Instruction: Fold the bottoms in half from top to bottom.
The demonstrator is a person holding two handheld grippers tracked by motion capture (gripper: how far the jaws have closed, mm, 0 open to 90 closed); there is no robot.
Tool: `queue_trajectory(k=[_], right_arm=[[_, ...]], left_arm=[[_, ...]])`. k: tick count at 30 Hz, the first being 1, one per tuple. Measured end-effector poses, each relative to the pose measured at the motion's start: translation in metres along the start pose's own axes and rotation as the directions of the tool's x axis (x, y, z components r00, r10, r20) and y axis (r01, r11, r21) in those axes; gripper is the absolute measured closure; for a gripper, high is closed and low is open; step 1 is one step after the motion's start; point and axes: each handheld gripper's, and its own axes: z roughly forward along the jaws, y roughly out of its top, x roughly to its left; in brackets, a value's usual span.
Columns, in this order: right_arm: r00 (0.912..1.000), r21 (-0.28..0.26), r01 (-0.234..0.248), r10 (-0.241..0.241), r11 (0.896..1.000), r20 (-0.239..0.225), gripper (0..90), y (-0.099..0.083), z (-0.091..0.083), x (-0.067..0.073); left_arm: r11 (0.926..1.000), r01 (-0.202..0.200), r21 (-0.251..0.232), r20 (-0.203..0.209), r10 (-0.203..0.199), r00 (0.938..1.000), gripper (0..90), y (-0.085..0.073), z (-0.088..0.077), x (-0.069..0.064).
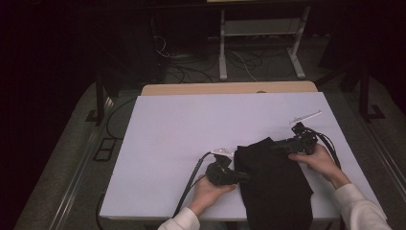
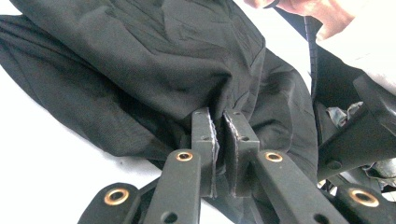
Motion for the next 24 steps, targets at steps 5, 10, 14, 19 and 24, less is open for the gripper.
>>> queue_trajectory(k=[5,10,14,19,24], right_arm=[[0.9999,0.017,0.013,-0.013,1.0,-0.006,73.9,0.001,0.0,0.003],[0.9996,0.045,0.006,-0.005,0.999,-0.027,83.8,0.0,0.0,0.005],[0.9987,0.022,-0.03,0.031,0.999,-0.041,85.4,-0.001,-0.006,0.006],[0.9951,-0.02,-0.062,0.06,0.998,-0.079,86.0,-0.006,-0.019,0.012],[0.9911,-0.073,-0.087,0.079,0.994,-0.108,86.2,-0.011,-0.034,0.019]], left_arm=[[1.0,0.001,0.004,-0.002,-0.001,1.0,82.2,-0.001,0.001,0.001],[1.0,0.002,0.005,-0.001,-0.002,1.0,81.4,-0.001,0.002,0.0],[1.0,-0.001,0.005,-0.004,0.001,1.0,80.2,-0.001,0.001,0.0],[1.0,-0.006,0.002,-0.01,0.006,0.9999,76.6,-0.001,0.001,0.0],[0.9999,-0.011,-0.007,-0.024,0.011,0.9997,69.9,0.0,-0.002,-0.001]])
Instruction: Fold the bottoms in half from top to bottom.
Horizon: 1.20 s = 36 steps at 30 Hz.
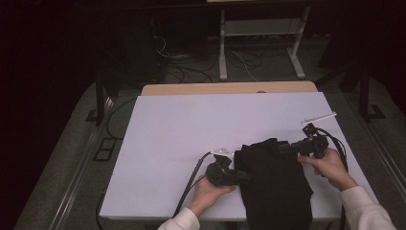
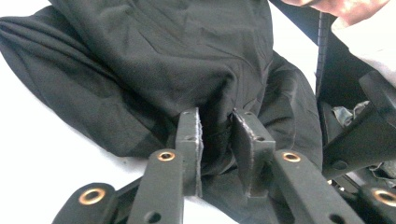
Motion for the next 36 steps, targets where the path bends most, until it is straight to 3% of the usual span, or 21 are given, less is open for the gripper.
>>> queue_trajectory(k=[12,20,25,31,36], right_arm=[[0.9981,-0.075,-0.035,0.031,0.997,-0.053,86.3,-0.012,-0.016,0.025],[0.9946,-0.078,-0.016,0.008,0.997,-0.103,86.3,-0.029,-0.021,0.045],[0.9917,-0.061,0.006,-0.014,0.998,-0.128,86.4,-0.042,-0.023,0.058],[0.9871,-0.032,0.026,-0.031,0.999,-0.157,86.4,-0.056,-0.024,0.067],[0.9814,-0.015,0.059,-0.06,0.998,-0.182,86.3,-0.064,-0.026,0.069]], left_arm=[[0.9966,0.007,-0.082,-0.048,-0.011,0.9988,43.6,0.002,-0.012,0.001],[0.9833,0.001,-0.182,-0.07,-0.014,0.9974,28.4,0.008,-0.025,0.006],[0.9733,-0.001,-0.229,-0.1,-0.022,0.9947,25.1,0.01,-0.034,0.014],[0.9666,-0.003,-0.256,-0.12,-0.028,0.9924,24.5,0.009,-0.04,0.018],[0.969,-0.003,-0.247,-0.122,-0.028,0.9922,23.9,0.007,-0.038,0.019]])
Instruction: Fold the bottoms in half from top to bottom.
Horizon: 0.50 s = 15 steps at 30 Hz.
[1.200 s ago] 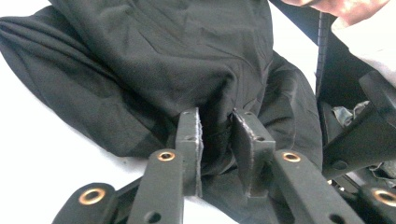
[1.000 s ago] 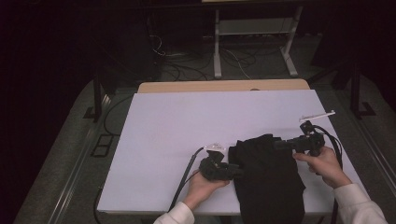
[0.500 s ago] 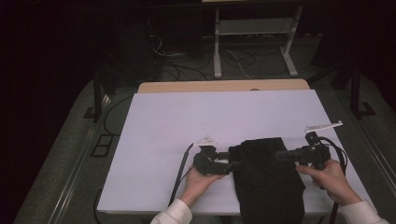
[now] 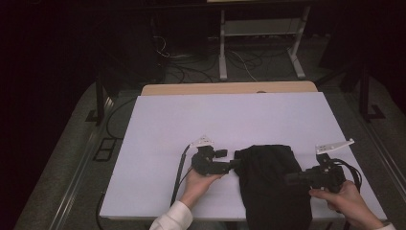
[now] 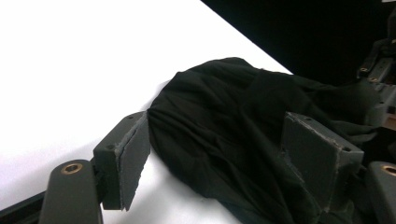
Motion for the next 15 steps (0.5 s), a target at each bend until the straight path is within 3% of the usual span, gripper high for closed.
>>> queue_trajectory(k=[7,15], right_arm=[[0.9993,0.02,0.028,-0.028,0.999,-0.026,86.2,-0.007,-0.002,0.001],[0.9959,0.09,0.076,-0.071,0.993,-0.056,85.8,-0.018,-0.003,0.003]], left_arm=[[0.9997,-0.014,0.019,0.01,0.014,0.9998,23.2,-0.002,0.003,-0.002],[0.9998,-0.008,0.018,0.014,0.007,0.9999,22.7,-0.003,0.003,-0.002]])
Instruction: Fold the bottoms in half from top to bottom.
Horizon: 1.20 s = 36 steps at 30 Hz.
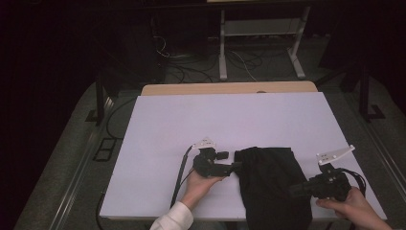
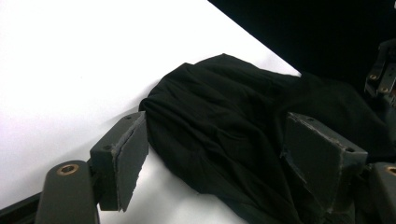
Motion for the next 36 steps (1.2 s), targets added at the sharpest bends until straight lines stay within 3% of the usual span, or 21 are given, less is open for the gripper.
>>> queue_trajectory(k=[7,13,17,20,27,30,36], right_arm=[[0.9991,0.073,0.043,-0.042,0.996,-0.005,85.9,-0.012,-0.001,0.004],[0.9995,0.099,0.031,-0.031,0.995,-0.009,84.8,-0.022,-0.007,0.004],[0.9982,0.12,0.059,-0.058,0.991,-0.018,74.5,-0.027,-0.012,0.009],[0.9983,0.091,0.054,-0.056,0.994,0.017,61.5,-0.028,-0.019,0.01],[0.9934,-0.048,0.026,-0.02,0.999,0.113,30.9,-0.02,-0.029,0.006],[0.9852,-0.09,0.024,-0.008,0.996,0.171,17.1,-0.013,-0.031,0.004],[0.9672,-0.147,0.021,0.017,0.989,0.253,2.1,0.001,-0.034,0.0]], left_arm=[[1.0,-0.001,0.001,0.003,0.001,1.0,22.5,0.0,0.0,0.0],[1.0,-0.001,0.002,0.011,0.001,0.9999,22.4,0.0,0.001,-0.001],[1.0,-0.001,0.0,0.017,0.001,0.9999,21.9,0.0,0.001,-0.001],[1.0,0.003,0.0,0.014,-0.003,0.9999,20.5,0.0,0.001,-0.001],[1.0,-0.002,0.003,0.008,0.002,1.0,15.0,0.001,0.003,-0.003],[0.9999,-0.006,0.015,0.002,0.006,1.0,12.4,0.002,0.004,-0.003],[0.9989,-0.015,0.043,-0.007,0.015,0.9999,3.1,0.004,0.008,-0.006]])
